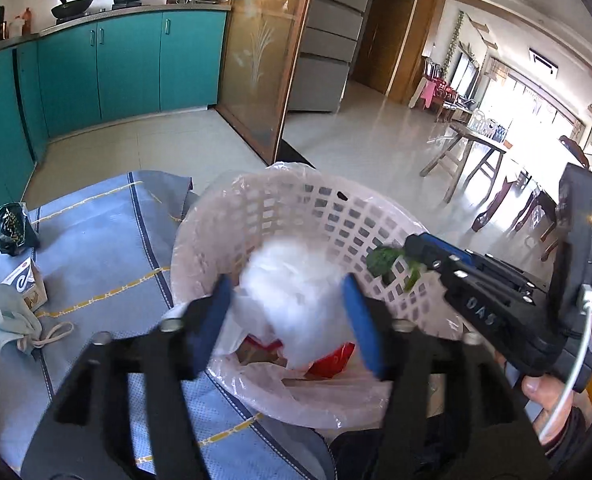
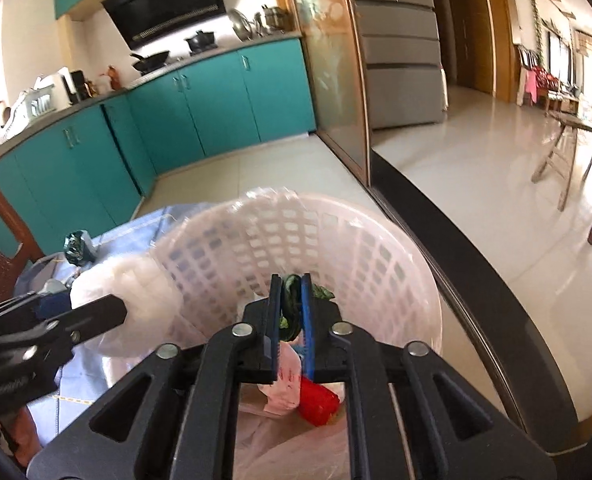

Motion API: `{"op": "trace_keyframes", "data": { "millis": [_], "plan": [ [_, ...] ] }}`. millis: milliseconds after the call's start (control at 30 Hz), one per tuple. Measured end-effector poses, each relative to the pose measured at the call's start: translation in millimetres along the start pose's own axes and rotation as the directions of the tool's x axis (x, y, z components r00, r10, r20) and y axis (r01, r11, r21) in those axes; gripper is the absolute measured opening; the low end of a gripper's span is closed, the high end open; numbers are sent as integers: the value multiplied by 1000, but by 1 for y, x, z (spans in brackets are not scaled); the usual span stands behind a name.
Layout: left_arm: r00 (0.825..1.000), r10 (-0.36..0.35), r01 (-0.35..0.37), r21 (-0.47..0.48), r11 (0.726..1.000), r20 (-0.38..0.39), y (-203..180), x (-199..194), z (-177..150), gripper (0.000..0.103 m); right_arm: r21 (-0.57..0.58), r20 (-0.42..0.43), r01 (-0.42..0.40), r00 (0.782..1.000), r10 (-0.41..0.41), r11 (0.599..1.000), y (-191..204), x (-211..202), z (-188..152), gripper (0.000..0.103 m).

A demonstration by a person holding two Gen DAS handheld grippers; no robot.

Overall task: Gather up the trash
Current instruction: 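Open both grippers to drop the bag and cloth into the basket, then move back to the table and grasp the beige paper cup with the right gripper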

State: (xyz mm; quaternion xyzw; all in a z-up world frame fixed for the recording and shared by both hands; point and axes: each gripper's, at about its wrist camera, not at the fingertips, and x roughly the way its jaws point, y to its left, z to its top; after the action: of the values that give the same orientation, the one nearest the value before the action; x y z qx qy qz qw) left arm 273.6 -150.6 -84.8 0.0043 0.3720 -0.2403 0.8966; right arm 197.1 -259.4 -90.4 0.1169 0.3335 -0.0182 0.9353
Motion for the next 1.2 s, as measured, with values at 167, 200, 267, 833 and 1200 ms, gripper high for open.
{"op": "trace_keyframes", "data": {
  "millis": [167,200,267,833,1200],
  "plan": [
    [996,91,-90,-37,995,20,19,-18,-12,71,-41,26,-6,1000,7,999,13,-2,-1,56],
    [994,110,-108,-64,992,22,28,-24,-15,73,-46,27,-13,1000,14,999,16,-2,0,59],
    [989,148,-144,-116,983,24,46,-37,-25,77,-55,34,-33,999,35,998,23,-3,1,61],
    [765,611,-546,-296,784,205,137,-264,-159,80,-374,-338,-675,738,585,636,301,24,-49,63],
    [738,640,-573,-301,762,214,143,-286,-167,79,-280,-559,-784,602,570,554,414,86,-90,59]
  ]
}}
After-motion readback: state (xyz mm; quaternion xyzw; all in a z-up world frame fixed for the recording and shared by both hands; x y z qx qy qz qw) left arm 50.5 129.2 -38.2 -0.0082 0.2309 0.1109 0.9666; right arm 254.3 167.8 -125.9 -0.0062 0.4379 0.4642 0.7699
